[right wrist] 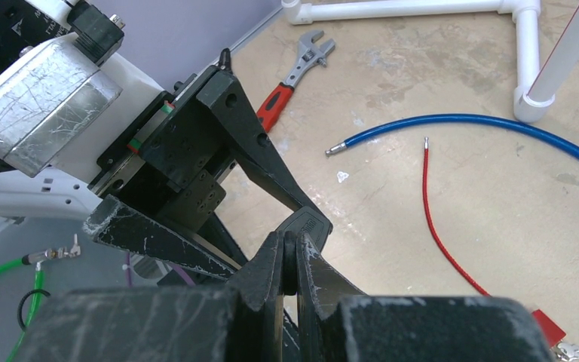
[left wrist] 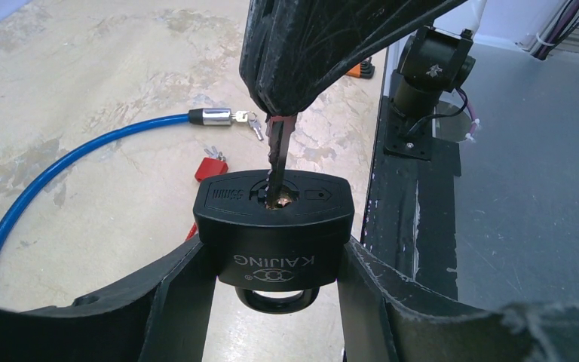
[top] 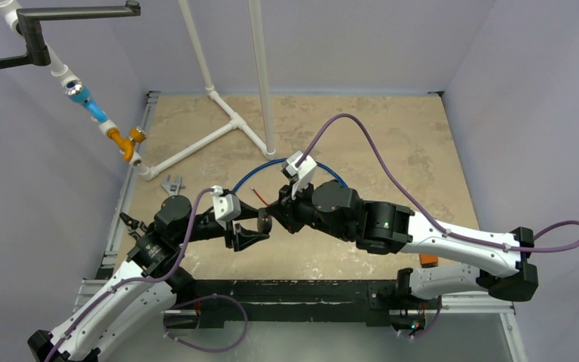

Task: Unlock with the key

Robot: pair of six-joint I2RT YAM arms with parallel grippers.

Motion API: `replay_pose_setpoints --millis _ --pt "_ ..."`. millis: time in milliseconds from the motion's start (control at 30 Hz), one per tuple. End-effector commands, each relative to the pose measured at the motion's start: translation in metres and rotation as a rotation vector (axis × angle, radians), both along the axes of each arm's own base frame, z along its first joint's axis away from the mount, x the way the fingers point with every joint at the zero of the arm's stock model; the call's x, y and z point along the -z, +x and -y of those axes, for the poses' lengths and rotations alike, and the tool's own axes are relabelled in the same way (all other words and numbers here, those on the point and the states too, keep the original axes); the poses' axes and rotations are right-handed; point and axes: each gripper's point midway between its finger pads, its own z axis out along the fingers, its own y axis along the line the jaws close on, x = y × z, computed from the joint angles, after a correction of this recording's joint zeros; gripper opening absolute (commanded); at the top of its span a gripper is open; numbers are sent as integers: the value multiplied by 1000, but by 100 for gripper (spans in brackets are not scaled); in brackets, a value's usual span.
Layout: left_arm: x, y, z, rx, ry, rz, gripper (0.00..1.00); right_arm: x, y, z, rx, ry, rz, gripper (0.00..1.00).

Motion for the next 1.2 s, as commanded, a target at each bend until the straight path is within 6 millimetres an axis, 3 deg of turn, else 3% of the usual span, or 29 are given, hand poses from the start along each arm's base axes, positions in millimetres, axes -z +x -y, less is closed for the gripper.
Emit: replay_pose_setpoints --millis 0,300,567,967,1167 --pt "-59 -2 1 15 -128 144 0 -7 3 3 18 22 26 0" --pt "-74 -6 2 34 -176 136 0 -2 9 1 34 1 70 0" --pt "-77 -11 5 68 -191 125 0 -10 19 7 97 -8 157 0" --pt "-69 -8 5 56 -177 123 0 -44 14 19 125 73 170 0" --pt "-65 -5 5 48 -166 129 0 -50 6 21 103 115 124 0"
